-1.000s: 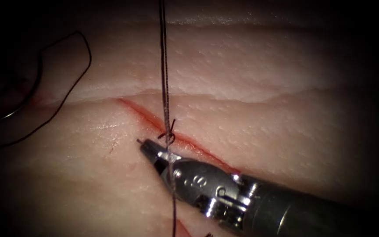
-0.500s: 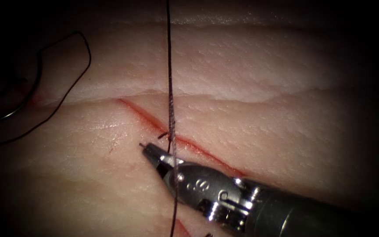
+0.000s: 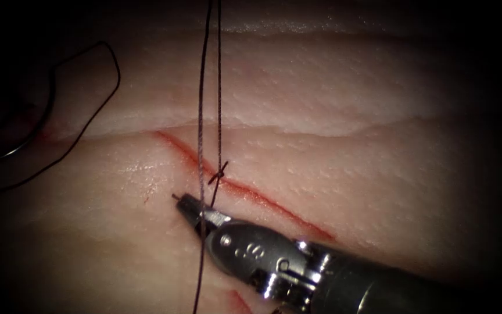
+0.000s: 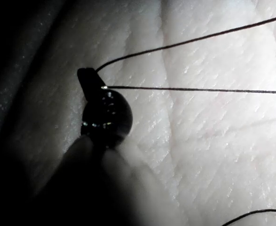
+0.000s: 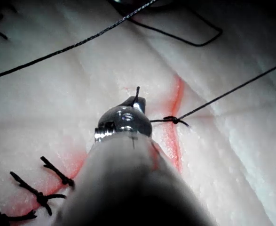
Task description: Wound Closure
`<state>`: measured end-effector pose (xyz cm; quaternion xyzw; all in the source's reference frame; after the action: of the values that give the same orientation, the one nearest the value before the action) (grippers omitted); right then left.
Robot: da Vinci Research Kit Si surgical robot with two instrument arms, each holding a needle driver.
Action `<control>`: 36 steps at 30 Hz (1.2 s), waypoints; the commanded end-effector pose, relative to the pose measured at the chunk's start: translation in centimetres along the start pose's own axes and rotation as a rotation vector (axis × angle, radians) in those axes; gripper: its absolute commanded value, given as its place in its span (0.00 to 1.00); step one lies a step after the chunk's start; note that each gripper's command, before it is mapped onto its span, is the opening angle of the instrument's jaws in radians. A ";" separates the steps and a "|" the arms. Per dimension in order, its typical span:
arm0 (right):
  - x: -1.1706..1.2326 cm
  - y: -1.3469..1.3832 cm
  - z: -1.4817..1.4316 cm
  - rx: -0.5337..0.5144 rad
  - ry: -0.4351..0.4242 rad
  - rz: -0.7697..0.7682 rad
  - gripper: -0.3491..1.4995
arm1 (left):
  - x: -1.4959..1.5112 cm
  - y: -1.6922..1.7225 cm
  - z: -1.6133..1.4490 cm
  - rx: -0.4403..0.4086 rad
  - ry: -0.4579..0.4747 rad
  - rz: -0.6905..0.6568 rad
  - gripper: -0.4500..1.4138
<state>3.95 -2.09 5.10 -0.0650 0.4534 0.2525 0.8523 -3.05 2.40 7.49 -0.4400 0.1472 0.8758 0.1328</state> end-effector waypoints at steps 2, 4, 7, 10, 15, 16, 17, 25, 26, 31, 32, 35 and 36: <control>-0.07 -0.11 0.11 0.005 -0.002 -0.015 0.00 | 0.02 -0.05 0.13 0.005 0.003 -0.001 0.00; -0.13 -0.13 0.12 0.008 -0.004 -0.022 0.00 | 0.02 -0.05 0.14 0.007 0.002 -0.001 0.00; -0.19 -0.19 0.12 0.015 -0.009 -0.027 0.00 | 0.02 -0.06 0.15 0.008 0.003 -0.002 0.00; -0.24 -0.24 0.13 0.019 -0.014 -0.029 0.00 | 0.02 -0.08 0.16 0.009 0.002 -0.003 0.00; -0.19 -0.21 0.15 0.019 -0.016 -0.023 0.00 | 0.01 -0.08 0.16 0.008 0.005 -0.002 0.00; -0.17 -0.20 0.16 0.019 -0.017 -0.020 0.00 | 0.02 -0.07 0.15 0.007 0.005 -0.001 0.00; -0.14 -0.18 0.16 0.019 -0.018 -0.017 0.00 | 0.02 -0.06 0.14 0.004 0.009 0.000 0.00; 0.10 0.01 0.13 0.001 0.040 0.024 0.85 | 0.08 0.29 -0.16 -0.088 0.118 -0.050 0.00; 0.10 0.01 0.13 0.001 0.040 0.024 0.85 | 0.08 0.29 -0.16 -0.088 0.118 -0.050 0.00; 0.29 0.07 0.04 0.004 0.058 0.046 0.94 | 0.17 0.67 -0.46 -0.157 0.175 -0.113 0.00; 0.33 0.08 0.03 0.009 0.058 0.055 0.95 | 0.19 0.74 -0.52 -0.167 0.181 -0.121 0.00; 0.47 0.08 -0.05 0.036 0.072 0.043 0.95 | 0.28 1.02 -0.80 -0.210 0.209 -0.160 0.00; 0.47 0.08 -0.05 0.036 0.072 0.043 0.95 | 0.28 1.02 -0.80 -0.210 0.209 -0.160 0.00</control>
<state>4.00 -1.89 4.65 -0.0463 0.4905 0.2594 0.8307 -2.89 0.95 6.78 -0.5590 0.0183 0.8167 0.1423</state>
